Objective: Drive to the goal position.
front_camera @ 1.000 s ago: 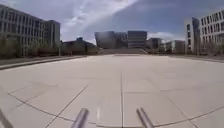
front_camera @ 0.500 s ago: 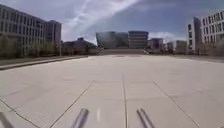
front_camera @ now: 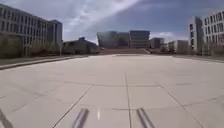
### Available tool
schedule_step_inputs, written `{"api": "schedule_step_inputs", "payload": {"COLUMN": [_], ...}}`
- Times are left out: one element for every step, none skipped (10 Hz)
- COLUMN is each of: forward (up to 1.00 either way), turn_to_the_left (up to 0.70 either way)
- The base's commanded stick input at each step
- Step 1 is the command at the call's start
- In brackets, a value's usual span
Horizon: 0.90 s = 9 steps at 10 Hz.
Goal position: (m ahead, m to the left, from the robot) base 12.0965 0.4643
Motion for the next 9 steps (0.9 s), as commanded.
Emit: {"api": "schedule_step_inputs", "payload": {"forward": [0.5,0.5,0.5,0.5,0.5,0.5,0.5,0.5,0.5], "turn_to_the_left": [0.0,0.0,0.0,0.0,0.0,0.0,0.0,0.0,0.0]}}
